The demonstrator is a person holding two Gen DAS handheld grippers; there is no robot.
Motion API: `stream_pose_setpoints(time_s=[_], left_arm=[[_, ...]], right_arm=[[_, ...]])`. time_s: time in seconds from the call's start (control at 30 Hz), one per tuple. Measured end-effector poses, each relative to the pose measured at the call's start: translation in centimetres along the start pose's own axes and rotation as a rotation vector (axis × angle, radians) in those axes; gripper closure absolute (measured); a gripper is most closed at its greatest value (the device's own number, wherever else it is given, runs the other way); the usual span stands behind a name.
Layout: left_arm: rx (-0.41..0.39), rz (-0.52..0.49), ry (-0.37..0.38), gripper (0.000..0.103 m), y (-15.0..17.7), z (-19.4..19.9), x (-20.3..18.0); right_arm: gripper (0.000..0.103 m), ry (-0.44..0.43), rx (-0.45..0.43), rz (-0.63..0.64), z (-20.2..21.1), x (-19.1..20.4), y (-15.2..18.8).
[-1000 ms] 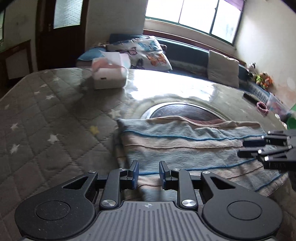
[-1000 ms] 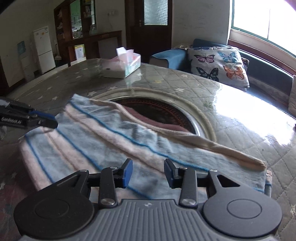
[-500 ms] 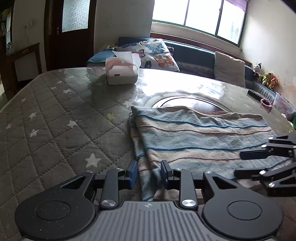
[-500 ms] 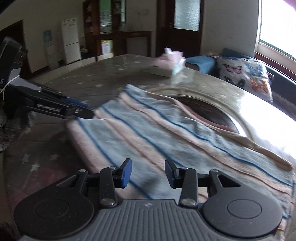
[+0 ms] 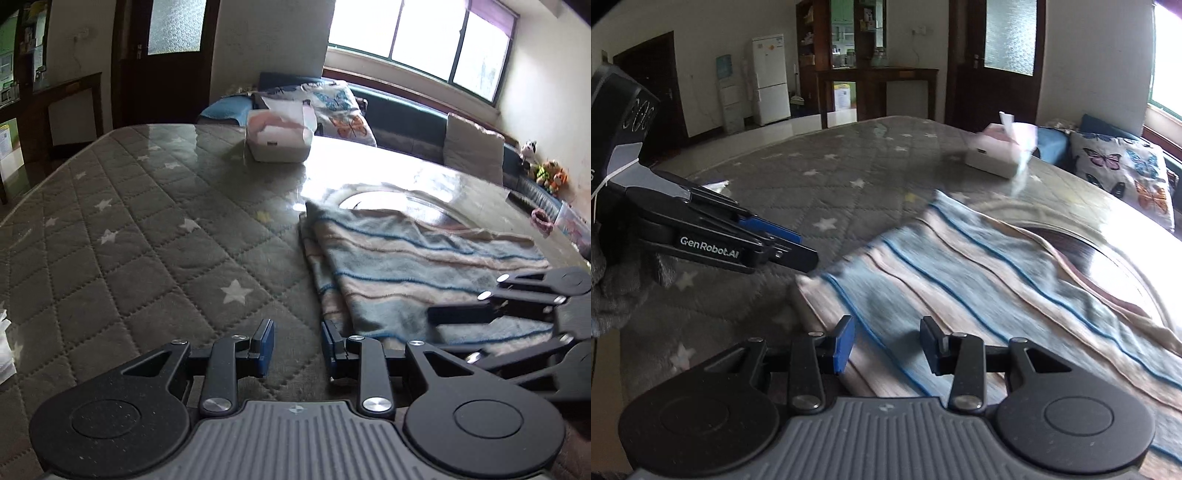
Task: Fold clothes
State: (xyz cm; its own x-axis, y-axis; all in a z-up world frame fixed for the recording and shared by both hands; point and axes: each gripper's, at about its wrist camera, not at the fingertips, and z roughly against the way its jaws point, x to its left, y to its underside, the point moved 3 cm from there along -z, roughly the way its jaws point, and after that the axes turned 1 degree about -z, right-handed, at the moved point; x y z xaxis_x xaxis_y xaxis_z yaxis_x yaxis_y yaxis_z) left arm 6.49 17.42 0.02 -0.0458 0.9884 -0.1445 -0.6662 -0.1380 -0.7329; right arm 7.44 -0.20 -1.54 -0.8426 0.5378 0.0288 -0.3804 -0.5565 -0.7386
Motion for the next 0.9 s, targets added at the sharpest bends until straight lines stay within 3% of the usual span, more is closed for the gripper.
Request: stream_pose_setpoints(time_s=[0.27,0.5,0.7,0.9], left_arm=[[-0.032,0.036,0.061,0.065,-1.1,0.4,-1.2],[0.018,0.047,0.079,0.060,-0.6,-1.6,-2.7],[0.032,0.066,0.066,0.061,0.3,-2.1,-3.1],[0.035,0.058,0.054,0.062,0.4,-1.9,-3.5]], right_arm=[[0.064,-0.004,-0.016,0.007,-1.2,1.8,-0.9],[0.063,-0.006,-0.006,0.015,0.1,1.4,-0.1],[0.063,0.065,0.003,-0.024,3.7,-1.2,2.0],[0.063,0.194,0.002,-0.142,7.9,-6.0,5.2]])
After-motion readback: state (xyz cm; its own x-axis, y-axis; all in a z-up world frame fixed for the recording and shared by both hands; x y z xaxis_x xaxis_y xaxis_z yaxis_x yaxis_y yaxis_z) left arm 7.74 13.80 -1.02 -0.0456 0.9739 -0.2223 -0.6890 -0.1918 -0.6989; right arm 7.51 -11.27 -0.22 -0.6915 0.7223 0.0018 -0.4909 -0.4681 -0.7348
